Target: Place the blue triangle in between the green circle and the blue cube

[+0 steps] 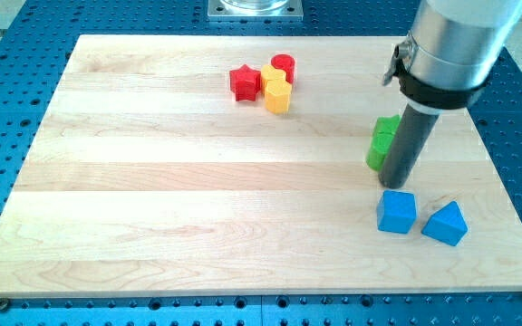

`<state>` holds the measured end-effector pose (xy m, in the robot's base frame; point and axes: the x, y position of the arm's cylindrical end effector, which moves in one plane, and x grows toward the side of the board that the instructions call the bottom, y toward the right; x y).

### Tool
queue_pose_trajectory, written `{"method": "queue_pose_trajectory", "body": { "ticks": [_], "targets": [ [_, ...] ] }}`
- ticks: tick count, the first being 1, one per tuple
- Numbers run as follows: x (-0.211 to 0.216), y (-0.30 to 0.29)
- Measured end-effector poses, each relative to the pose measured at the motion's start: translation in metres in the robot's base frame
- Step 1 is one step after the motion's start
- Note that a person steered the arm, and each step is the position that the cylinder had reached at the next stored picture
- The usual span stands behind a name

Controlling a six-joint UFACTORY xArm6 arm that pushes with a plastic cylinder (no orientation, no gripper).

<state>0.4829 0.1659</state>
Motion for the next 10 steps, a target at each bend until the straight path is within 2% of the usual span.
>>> {"method": "queue_pose_trajectory", "body": {
  "ticks": [1,2,3,4,6,7,8,9,10],
  "targets": [
    [0.011,0.089],
    [0.062,0.154],
    [0.102,0.107],
    [0.099,0.043],
    [0.081,0.09],
    [0.081,0.024],
    [0.079,0.029],
    [0.044,0.038],
    [0.046,0.002]
  ]
}}
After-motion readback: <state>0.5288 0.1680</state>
